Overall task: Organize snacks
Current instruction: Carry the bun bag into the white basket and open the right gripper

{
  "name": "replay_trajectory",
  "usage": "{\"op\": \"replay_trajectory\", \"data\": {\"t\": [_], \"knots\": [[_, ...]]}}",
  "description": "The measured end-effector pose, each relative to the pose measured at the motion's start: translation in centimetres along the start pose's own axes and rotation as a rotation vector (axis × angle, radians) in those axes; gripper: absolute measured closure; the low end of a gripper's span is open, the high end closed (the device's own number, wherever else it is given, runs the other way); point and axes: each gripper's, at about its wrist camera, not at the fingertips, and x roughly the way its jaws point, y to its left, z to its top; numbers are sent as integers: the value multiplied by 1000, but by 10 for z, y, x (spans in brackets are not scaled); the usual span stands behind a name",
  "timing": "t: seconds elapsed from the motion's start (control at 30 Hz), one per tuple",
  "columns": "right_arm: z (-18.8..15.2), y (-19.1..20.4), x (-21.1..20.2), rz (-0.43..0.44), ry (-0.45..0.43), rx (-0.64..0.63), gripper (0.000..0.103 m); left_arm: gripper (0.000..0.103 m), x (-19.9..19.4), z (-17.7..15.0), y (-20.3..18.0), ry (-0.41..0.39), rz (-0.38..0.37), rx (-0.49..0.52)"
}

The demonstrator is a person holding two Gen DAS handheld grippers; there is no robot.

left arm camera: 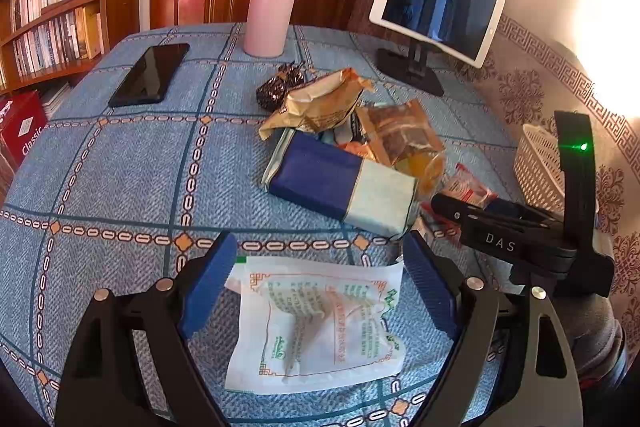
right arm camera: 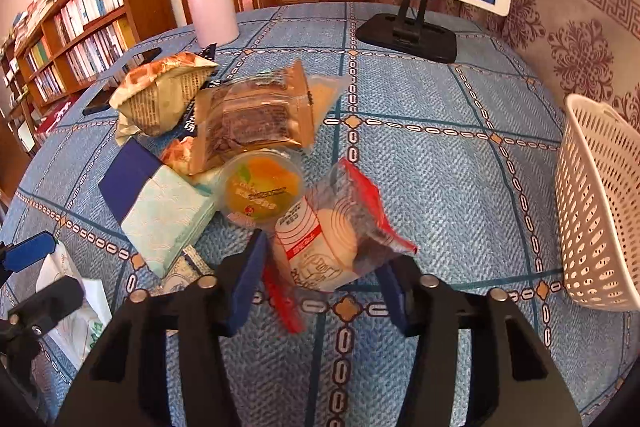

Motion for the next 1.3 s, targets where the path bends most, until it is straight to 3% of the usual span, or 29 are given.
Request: {"op": "replay_trajectory", "data": {"t": [0.1,0.23,0.47,0.57,0.8,0.93,1.07,1.2,1.3], "knots": [[-6,5,-8,-2,-21,-30,66,10,12,-14,1,47,16,11],[-15,-1,-22,25,-44,-3,66,3,15,-26,-3,58,17,43],[-19,-21,-56,53,-120,65,66,3,20,-28,-14,73,44,115],[-22,-32,-67,70,-136,98,66,3,13,-29,-11,75,-5,127],[-34,-48,-76,125,-133,179,66,3,-31,-20,-8,-8,-65,227],[-43,-50,-81,154,-125,200,66,3,-24,-6,-20,-11,-155,331],[-50,-55,-91,153,-139,206,66,3,10,3,-22,80,-256,364],[-52,-61,-96,157,-148,223,66,3,33,-8,-20,211,-282,355],[-52,-61,-94,166,-147,227,66,3,19,-23,-23,211,-295,383]]}}
